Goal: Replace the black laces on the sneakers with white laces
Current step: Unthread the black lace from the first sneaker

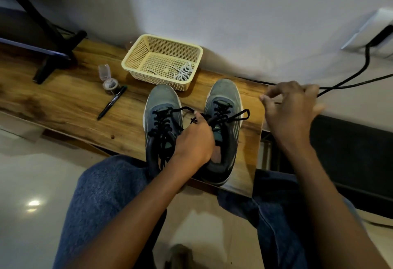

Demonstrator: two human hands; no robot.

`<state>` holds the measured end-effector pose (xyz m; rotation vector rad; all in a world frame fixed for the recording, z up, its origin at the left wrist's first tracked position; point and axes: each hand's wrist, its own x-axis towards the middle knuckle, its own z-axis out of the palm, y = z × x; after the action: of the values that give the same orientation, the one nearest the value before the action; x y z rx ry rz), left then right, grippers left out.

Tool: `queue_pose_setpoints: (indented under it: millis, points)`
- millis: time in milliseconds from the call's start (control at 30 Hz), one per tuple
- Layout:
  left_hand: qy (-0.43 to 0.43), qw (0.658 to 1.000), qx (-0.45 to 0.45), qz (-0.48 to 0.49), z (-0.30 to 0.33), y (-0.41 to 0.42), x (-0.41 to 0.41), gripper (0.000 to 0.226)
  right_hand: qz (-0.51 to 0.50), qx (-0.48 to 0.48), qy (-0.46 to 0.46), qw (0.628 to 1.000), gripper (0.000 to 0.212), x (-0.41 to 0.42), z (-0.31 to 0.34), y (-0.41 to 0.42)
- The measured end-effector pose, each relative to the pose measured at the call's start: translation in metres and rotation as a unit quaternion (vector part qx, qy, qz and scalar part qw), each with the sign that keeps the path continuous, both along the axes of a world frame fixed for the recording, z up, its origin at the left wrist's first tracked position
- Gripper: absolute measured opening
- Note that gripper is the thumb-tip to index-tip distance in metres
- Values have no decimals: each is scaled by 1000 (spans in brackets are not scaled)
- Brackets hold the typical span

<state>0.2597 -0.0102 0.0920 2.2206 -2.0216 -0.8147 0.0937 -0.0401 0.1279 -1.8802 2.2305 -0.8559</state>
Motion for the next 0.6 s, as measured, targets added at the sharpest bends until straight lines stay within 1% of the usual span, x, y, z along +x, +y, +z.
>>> queue_pose_setpoints:
  millis: [67, 133, 200, 267, 367, 467, 533, 600]
  points:
    - [9, 1000, -7, 2, 0, 1, 0, 59, 102, 47, -8, 994, 12, 8, -5, 5]
    - [11, 1000, -6, 4, 1, 0, -1, 59, 187, 92, 54, 976, 23, 24, -12, 9]
    - [5, 1000, -5, -1, 2, -1, -1, 61, 226, 111, 132, 959, 28, 38, -17, 10]
    - [3, 1000, -7, -6, 4, -2, -1, 62, 229, 108, 172, 952, 24, 45, -21, 11]
    - [6, 1000, -11, -8, 6, -2, -1, 60, 230, 88, 188, 951, 18, 48, -26, 12]
    - [4, 1000, -13, -11, 6, 0, -2, 58, 209, 45, 167, 962, 8, 50, -24, 12]
    - [6, 1000, -12, -10, 7, 0, -3, 57, 188, 20, 152, 970, 6, 48, -24, 12]
    - [11, 1000, -10, -7, 8, 0, -5, 57, 144, 3, 121, 982, 5, 43, -23, 11]
